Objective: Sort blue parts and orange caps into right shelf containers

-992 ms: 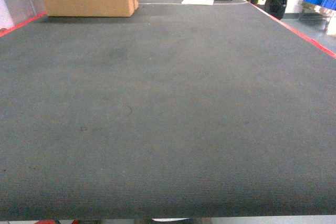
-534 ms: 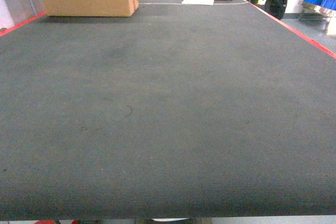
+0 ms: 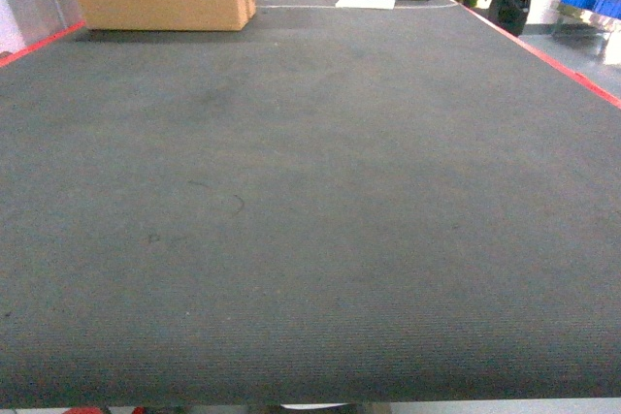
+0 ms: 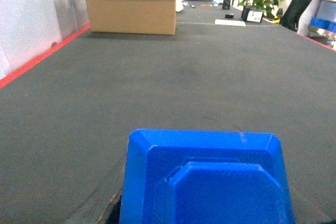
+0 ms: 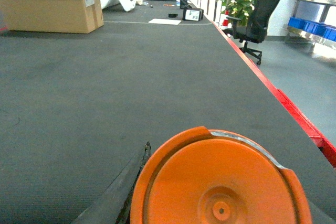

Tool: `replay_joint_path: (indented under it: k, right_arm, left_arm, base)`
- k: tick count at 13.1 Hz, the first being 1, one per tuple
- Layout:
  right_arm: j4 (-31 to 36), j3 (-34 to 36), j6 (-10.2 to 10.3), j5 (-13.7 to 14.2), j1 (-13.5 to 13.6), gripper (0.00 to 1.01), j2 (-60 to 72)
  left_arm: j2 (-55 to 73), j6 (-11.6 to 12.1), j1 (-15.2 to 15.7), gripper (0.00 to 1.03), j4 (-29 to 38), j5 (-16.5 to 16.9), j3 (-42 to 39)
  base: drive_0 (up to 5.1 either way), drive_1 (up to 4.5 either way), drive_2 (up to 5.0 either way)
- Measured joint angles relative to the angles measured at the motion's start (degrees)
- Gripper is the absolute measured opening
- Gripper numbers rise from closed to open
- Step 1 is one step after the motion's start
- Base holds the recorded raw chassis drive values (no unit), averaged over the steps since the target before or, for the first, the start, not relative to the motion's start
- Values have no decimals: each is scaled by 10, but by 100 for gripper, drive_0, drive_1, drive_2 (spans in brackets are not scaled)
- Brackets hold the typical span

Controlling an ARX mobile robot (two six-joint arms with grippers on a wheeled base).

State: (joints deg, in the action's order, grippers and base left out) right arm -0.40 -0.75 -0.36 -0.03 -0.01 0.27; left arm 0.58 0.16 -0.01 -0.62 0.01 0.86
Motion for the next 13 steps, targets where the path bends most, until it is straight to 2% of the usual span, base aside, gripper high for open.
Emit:
replay_joint_path:
  k: [13]
  right_arm:
    - [0, 0, 0, 0, 0, 45, 0]
  left_arm:
    - [0, 0, 1, 44, 2, -1, 0]
  base:
    - [0, 0, 0]
